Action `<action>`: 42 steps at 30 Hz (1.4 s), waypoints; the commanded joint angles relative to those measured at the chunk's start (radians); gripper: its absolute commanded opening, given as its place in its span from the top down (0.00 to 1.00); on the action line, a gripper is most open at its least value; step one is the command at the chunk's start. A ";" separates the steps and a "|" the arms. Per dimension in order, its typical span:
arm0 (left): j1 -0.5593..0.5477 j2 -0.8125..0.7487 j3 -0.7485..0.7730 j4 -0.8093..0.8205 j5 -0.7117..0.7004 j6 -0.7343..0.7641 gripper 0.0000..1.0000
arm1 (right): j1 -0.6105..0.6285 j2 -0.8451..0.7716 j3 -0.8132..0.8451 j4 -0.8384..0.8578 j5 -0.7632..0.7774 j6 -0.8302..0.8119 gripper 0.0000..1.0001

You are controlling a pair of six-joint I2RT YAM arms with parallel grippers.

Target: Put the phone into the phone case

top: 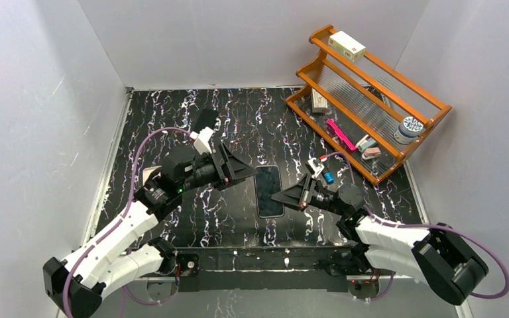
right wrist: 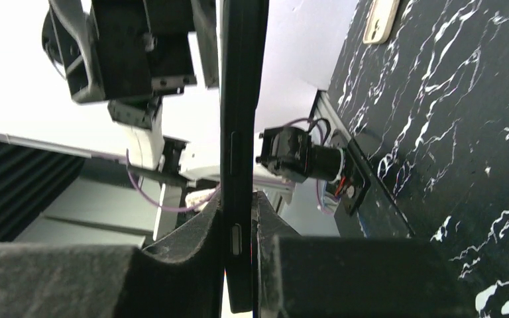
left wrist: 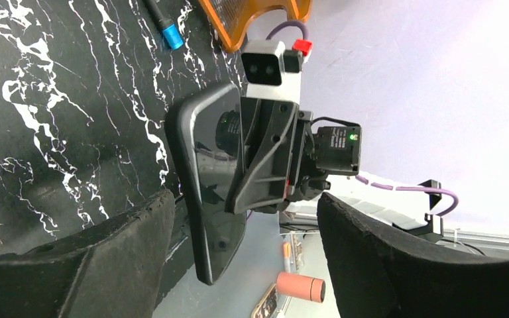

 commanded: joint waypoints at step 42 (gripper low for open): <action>0.002 0.055 -0.058 0.236 0.134 0.028 0.44 | -0.001 -0.040 0.095 0.143 -0.213 -0.055 0.86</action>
